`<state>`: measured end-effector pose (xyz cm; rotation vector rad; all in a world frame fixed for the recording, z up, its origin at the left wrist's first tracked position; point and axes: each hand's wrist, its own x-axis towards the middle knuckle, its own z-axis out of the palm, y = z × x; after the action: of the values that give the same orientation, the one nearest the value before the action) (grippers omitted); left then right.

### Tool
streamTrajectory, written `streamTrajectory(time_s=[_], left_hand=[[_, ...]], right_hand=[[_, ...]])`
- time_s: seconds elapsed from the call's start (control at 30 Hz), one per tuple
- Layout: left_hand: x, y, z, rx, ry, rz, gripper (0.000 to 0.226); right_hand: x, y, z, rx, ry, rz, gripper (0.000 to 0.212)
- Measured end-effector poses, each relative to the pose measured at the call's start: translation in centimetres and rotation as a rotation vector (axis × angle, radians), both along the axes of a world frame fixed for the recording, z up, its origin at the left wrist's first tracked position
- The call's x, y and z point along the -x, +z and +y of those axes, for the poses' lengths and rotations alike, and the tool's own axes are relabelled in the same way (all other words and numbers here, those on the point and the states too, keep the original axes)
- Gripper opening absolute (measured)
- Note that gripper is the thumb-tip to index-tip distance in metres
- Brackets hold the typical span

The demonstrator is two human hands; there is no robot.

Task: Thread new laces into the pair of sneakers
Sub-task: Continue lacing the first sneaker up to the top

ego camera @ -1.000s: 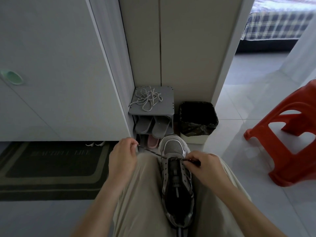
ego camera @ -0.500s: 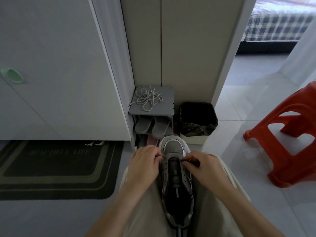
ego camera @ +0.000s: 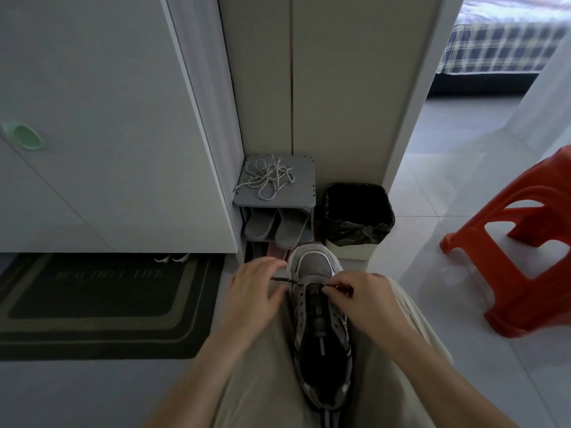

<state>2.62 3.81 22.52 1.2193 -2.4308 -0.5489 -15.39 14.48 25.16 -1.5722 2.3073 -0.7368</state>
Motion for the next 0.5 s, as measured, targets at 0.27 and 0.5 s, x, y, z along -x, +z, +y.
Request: streamTrajectory(time_s=[0.27,0.5], left_hand=[[1.1,-0.2,0.1,0.074,0.004,0.118,0.006],[0.0,-0.1,-0.6,0.099,0.117,0.209,0.008]], right_hand=[[0.2,-0.7,-0.2,0.008,-0.006,0.006,0.012],[-0.4,-0.9,-0.8,0.064,0.017,0.061,0.01]])
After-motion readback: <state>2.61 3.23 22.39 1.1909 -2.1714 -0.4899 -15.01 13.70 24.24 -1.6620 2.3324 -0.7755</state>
